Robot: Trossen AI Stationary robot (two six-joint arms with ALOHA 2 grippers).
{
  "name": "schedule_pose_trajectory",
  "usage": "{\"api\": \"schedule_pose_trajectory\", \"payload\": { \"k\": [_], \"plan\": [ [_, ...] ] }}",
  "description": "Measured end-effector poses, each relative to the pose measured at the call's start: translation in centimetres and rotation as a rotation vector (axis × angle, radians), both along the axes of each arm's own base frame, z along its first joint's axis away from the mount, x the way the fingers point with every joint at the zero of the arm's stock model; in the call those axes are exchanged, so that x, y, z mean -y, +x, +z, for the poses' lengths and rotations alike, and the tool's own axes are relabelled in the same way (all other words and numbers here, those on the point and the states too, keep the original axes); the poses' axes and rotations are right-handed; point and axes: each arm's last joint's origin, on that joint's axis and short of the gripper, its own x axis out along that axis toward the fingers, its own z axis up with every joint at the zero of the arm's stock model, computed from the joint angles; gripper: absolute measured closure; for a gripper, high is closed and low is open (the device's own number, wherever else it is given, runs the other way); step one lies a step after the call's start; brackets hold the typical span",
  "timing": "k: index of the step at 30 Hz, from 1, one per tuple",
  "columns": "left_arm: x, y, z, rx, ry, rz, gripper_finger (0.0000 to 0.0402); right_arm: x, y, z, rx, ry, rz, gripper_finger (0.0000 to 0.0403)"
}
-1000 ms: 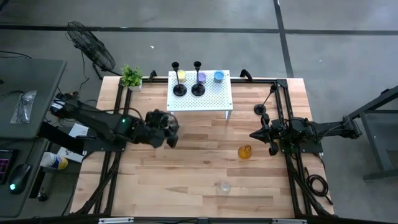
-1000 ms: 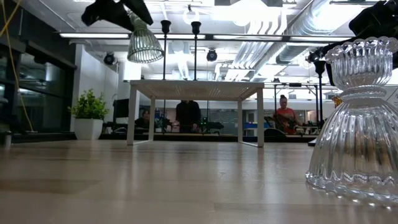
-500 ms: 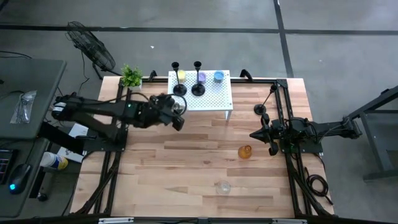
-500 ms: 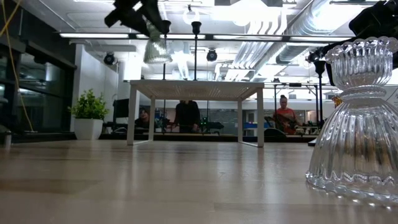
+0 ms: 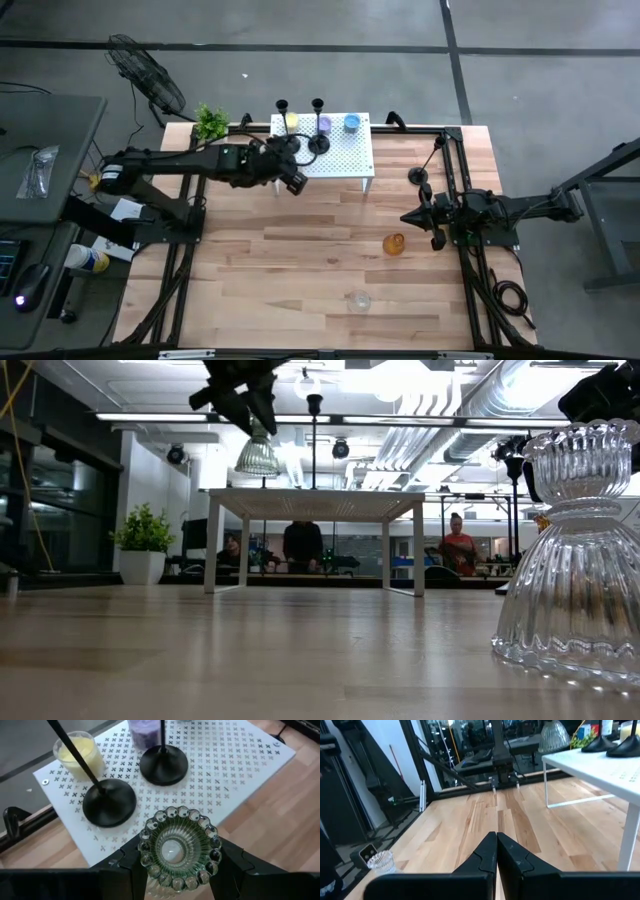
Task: Pick & Place candle stick holders
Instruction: Put the green glass candle holder on the shelf
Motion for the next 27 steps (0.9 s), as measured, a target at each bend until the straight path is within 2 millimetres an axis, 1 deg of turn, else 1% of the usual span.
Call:
{"api": "schedule_pose_trajectory", "payload": {
  "k": [7,10,15,17,20,22,24,27],
  "plan": [
    [-0.9,-0.5,-0.1,0.011,0.001,0.119,0.0249,0.0,0.1,-0.1,-0.012,-0.001,-0.002,0.0401],
    [-1.0,-0.8,-0.2,0.015,-0.013,0.167,0.0249,0.0,0.1,-0.1,-0.011,-0.001,-0.002,0.0401],
    [-1.1,-0.1,-1.1,0.025,-0.030,0.227,0.0249,0.0,0.1,-0.1,-0.010,-0.001,-0.002,0.0401],
    [-1.1,0.5,-1.3,0.057,-0.034,0.249,0.0249,0.0,0.1,-0.1,-0.010,-0.001,-0.002,0.0401],
    [-1.3,0.6,-1.8,0.042,-0.049,0.274,0.0249,0.0,0.1,-0.1,-0.010,-0.001,-0.002,0.0401],
    [-1.4,1.1,-1.9,0.077,-0.056,0.298,0.0249,0.0,0.1,-0.1,-0.009,-0.001,-0.002,0.0401],
    [-1.7,0.9,-2.2,0.061,-0.068,0.315,0.0249,0.0,0.1,-0.1,-0.012,-0.001,-0.002,0.0400],
    [-1.8,1.5,-2.4,0.082,-0.070,0.324,0.0249,0.0,0.1,-0.1,-0.012,-0.001,-0.002,0.0400]
  ]
}}
